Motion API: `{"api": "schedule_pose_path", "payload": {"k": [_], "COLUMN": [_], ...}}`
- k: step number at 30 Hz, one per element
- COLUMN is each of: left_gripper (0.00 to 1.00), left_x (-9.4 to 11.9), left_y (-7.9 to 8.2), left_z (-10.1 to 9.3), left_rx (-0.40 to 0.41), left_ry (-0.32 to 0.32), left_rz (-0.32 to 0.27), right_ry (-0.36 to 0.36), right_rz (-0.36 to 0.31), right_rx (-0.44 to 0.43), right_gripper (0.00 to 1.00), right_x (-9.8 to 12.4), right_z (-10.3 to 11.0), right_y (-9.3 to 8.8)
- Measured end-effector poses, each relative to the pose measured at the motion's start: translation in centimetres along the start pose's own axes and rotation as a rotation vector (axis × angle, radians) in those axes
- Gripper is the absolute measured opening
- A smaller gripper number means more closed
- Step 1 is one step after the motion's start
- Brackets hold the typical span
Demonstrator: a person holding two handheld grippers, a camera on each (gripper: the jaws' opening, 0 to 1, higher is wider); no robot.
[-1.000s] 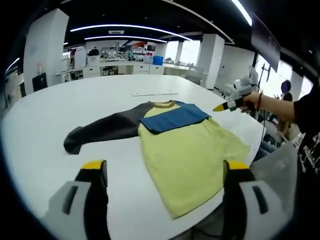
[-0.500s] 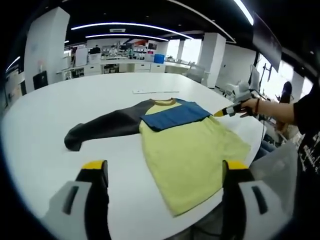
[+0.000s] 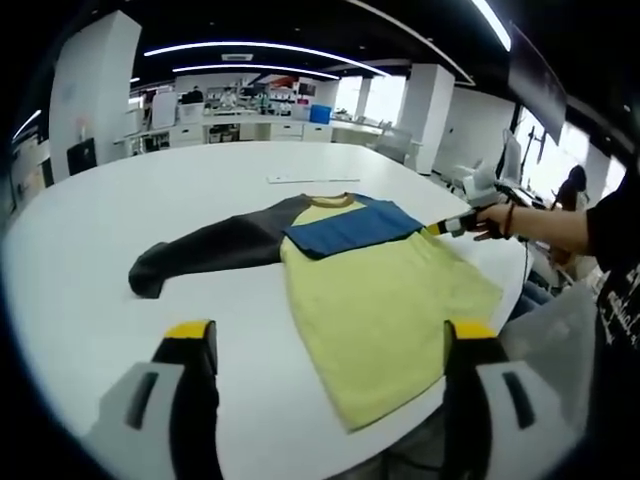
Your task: Fold the garment on the visible template until the final outline fits inside the template.
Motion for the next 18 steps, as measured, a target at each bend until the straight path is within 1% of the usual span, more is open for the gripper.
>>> {"api": "schedule_pose_path", "payload": {"k": [1, 3, 8, 13, 15, 18], "left_gripper": [0.91, 0.91, 0.91, 0.9, 0.9, 0.9], "left_x": [0.0, 0.0, 0.1, 0.1, 0.1, 0.1], "left_y": [0.0, 0.0, 0.0, -0.1, -0.2, -0.3], "left_z": [0.0, 0.0, 0.0, 0.1, 0.1, 0.1], "left_rx": [0.0, 0.002, 0.003, 0.005, 0.007, 0.007], "left_ry": [0.001, 0.003, 0.007, 0.006, 0.007, 0.007], "left_rz": [0.001, -0.001, 0.001, -0.001, 0.0, 0.002], "right_ry": [-0.018, -0.028, -0.031, -0.064, -0.074, -0.087], "right_rz": [-0.003, -0.004, -0.01, -0.013, -0.008, -0.008], "right_rx": [0.009, 0.026, 0.019, 0.049, 0.061, 0.071], "right_gripper": [0.02, 0.01, 0.0, 0.0, 0.0, 0.0], "right_x": [0.0, 0.0, 0.1, 1.0, 0.9, 1.2], "right_z": [-0.1, 0.3, 0.3, -0.4, -1.0, -1.3], "right_y": [0.1, 0.1, -0.1, 0.1, 0.1, 0.5]}}
Point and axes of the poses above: the point that each gripper's makers call its tool centre point, and the gripper's own axes: x roughly backward along the fingers, z roughly to its left, y roughly out of its top, the point moved 9 cm from there along x, roughly backward along the fingers, and after that the axes turned 10 degrees about z, right-handed, at the moved point
